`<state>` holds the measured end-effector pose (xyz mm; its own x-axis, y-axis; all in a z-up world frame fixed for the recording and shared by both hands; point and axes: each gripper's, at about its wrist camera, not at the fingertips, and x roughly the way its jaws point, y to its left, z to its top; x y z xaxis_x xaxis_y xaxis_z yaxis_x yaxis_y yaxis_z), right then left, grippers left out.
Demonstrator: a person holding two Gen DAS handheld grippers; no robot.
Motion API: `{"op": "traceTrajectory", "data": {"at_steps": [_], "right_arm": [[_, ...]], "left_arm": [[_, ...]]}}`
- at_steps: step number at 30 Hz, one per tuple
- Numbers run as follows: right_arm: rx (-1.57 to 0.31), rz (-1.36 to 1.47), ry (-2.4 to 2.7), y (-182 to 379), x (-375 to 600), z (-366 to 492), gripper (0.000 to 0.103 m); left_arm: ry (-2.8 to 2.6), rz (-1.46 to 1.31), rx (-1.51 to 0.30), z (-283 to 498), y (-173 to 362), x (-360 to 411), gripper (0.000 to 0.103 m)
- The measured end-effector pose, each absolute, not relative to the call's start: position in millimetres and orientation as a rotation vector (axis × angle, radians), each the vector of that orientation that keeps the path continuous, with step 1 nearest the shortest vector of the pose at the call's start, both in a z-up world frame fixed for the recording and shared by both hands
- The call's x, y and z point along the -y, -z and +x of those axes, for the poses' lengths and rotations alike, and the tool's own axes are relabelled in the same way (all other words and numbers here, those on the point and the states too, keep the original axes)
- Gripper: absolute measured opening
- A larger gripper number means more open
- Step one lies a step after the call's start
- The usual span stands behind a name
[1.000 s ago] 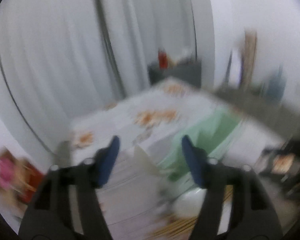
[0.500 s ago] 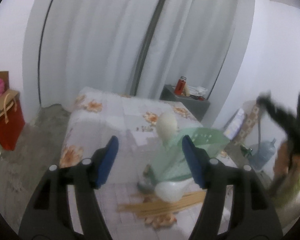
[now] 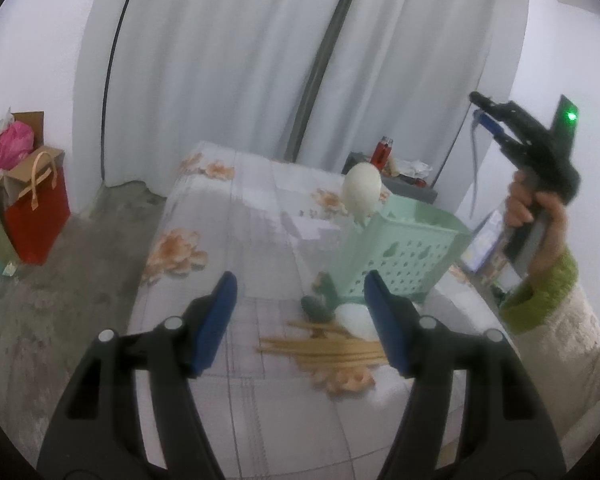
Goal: Organize utensils
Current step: 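Lower the metal spoon into the basket and open the right gripper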
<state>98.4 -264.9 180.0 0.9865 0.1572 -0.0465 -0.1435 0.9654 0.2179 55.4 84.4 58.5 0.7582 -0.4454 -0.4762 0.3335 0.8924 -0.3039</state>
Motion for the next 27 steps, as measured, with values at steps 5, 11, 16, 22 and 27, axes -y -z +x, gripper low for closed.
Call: {"op": "traceTrajectory", "data": {"at_steps": [5,11,16,22,27], "right_arm": [[-0.135,0.220,-0.092,-144,273,120,0.043],[-0.205,0.231,-0.073,-111,283,108,0.044],[-0.249,0.198,-0.036,-96,284,82,0.044],[-0.270,0.117,0.038,-85,279,38,0.073],[-0.272,0.147,0.081,-80,280,8,0.076]], "left_arm": [[0.423,-0.203,-0.589,58,-50,-86,0.062],[0.428,-0.213,-0.590,59,-47,-88,0.062],[0.449,-0.219,-0.610,64,-40,-83,0.062],[0.484,-0.194,-0.643,71,-30,-67,0.062],[0.493,-0.189,-0.673,77,-21,-56,0.062]]}}
